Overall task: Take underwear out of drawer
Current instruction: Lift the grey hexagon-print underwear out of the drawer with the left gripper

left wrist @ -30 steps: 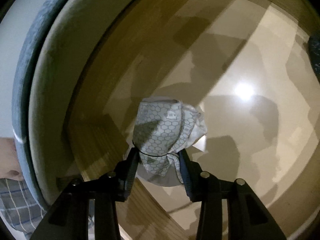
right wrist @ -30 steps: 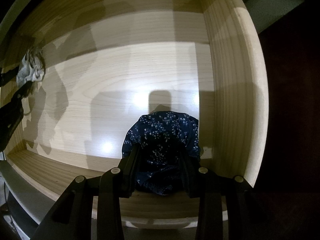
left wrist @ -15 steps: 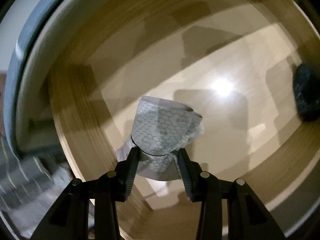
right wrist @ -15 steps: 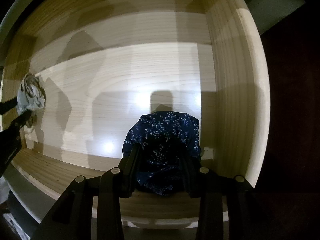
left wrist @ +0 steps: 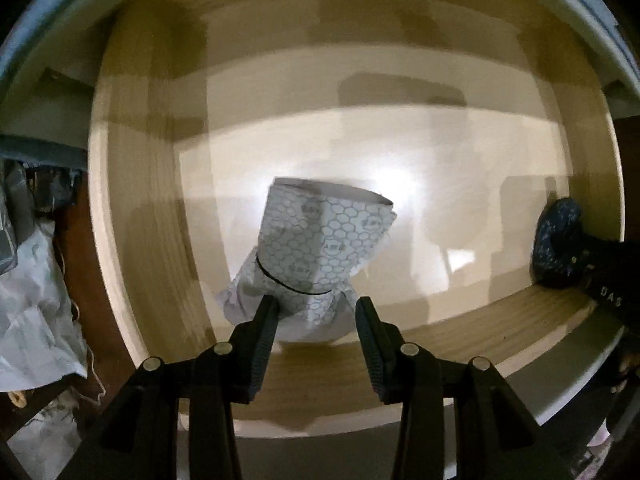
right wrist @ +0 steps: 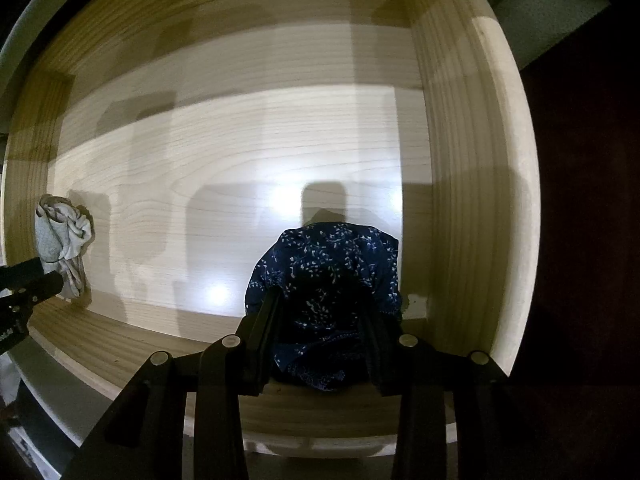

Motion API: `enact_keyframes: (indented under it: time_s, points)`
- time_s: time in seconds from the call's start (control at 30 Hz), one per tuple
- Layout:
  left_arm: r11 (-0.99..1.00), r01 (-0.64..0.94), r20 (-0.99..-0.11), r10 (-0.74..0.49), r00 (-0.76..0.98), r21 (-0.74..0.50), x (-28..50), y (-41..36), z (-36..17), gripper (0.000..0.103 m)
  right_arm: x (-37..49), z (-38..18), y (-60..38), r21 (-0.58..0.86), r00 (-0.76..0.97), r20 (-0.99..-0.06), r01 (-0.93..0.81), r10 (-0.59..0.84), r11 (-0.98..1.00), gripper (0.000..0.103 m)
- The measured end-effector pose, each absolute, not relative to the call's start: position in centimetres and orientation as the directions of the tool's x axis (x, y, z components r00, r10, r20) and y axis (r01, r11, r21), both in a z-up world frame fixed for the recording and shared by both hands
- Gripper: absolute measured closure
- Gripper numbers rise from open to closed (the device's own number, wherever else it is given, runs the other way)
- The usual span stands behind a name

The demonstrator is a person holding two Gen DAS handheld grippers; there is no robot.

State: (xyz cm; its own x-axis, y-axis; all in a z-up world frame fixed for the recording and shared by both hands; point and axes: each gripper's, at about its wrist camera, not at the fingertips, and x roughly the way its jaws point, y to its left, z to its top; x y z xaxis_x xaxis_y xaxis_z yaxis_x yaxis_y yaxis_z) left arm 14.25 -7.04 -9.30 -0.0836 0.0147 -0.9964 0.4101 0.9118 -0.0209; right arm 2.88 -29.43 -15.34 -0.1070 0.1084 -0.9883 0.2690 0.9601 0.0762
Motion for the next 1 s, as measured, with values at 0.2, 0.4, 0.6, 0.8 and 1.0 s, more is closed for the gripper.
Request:
enact_keyframes:
  time_s: [0.2, 0.4, 0.6, 0.8, 1.0]
  points:
    - [0.900, 0.434, -1.000, -0.016, -0.010, -0.019, 13.0, -5.6, -9.1, 0.049, 2.9, -15.5, -29.5, 0.076, -0.109, -0.988, 0.267, 0.108, 0.961, 0.068]
    - [0.879, 0.476, -0.999, -0.035, 0.013, -0.025, 12.8, -6.6, -8.6, 0.043, 2.9, -15.6, -29.3, 0.073, -0.114, -0.988, 0.265, 0.106, 0.961, 0.068]
    - [0.875, 0.484, -1.000, 0.013, -0.003, 0.009, 12.8, -5.9, -11.2, 0.042, 3.1, -15.5, -29.4, 0.073, -0.119, -0.987, 0.256, 0.106, 0.964, 0.067]
    - [0.878, 0.478, -0.999, 0.025, -0.038, 0.004, 13.2, -6.3, -12.3, 0.040, 3.6, -15.4, -29.3, 0.065, -0.139, -0.985, 0.247, 0.101, 0.967, 0.067]
    - [0.890, 0.455, -0.996, 0.055, -0.074, 0.016, 13.4, -7.0, -13.5, 0.038, 4.1, -15.4, -28.6, 0.058, -0.154, -0.983, 0.236, 0.096, 0.970, 0.066]
